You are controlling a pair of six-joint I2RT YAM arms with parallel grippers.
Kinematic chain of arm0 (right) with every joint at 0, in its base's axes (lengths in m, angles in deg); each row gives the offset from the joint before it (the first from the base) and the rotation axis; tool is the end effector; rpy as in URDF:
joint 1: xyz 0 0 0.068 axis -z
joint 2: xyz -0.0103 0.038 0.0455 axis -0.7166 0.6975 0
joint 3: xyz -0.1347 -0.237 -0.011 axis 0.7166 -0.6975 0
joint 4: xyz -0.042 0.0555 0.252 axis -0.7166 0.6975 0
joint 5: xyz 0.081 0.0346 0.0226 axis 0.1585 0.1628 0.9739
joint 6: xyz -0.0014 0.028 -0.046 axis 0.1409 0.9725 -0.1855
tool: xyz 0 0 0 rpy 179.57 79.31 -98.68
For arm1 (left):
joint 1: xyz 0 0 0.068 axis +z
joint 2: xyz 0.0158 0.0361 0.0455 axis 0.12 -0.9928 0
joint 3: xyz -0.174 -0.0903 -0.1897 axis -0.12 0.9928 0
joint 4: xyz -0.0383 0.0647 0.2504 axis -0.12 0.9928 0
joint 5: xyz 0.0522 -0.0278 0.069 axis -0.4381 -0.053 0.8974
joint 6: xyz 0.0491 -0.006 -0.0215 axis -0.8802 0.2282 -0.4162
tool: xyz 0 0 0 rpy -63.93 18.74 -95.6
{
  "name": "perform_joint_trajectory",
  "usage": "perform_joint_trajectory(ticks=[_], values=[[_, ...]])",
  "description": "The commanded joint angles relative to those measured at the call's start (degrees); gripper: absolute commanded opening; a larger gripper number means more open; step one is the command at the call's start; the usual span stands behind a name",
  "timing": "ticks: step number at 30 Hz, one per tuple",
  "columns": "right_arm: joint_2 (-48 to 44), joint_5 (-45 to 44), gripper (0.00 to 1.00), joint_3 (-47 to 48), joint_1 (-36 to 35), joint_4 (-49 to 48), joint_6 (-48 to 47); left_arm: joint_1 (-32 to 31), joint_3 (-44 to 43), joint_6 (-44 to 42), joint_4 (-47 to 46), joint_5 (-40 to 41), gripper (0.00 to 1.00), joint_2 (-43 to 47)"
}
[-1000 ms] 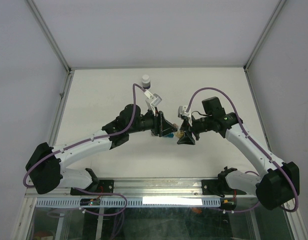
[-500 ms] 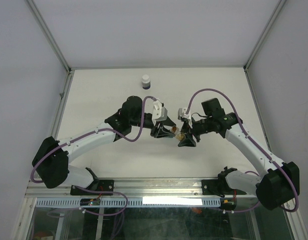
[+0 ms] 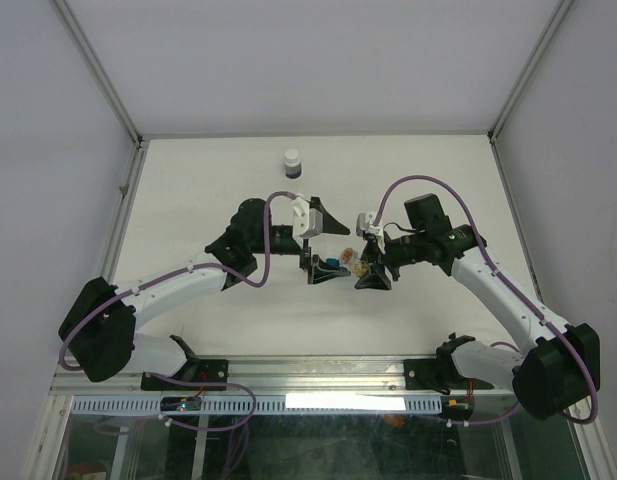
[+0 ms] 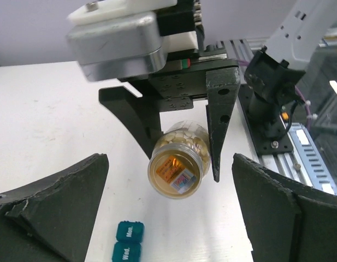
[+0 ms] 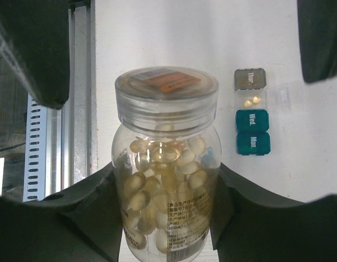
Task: Sort the pills into containers
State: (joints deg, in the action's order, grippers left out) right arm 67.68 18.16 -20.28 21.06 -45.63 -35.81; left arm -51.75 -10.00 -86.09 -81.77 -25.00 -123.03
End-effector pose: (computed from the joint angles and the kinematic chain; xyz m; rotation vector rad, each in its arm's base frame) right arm 0.1842 0.1162 0.2734 -1.5376 1.6518 0.9946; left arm 0.1968 -0.2308 0.2919 1.2808 1.2087 -1.1212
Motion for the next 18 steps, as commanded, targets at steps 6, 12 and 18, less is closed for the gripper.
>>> perform_joint_trajectory(ticks=[6,12,18], values=[[-0.9,1.5,0.00,2.5,0.1,-2.5,0.4,0.8,10.7,23.9,-17.0,10.9,0.99,9.0],[-0.8,1.5,0.00,2.5,0.2,-2.5,0.3,0.8,14.2,39.9,-20.9,13.9,0.91,9.2],[-0.9,1.5,0.00,2.5,0.3,-2.5,0.4,-2.9,10.6,38.9,-4.0,27.2,0.82,11.4]])
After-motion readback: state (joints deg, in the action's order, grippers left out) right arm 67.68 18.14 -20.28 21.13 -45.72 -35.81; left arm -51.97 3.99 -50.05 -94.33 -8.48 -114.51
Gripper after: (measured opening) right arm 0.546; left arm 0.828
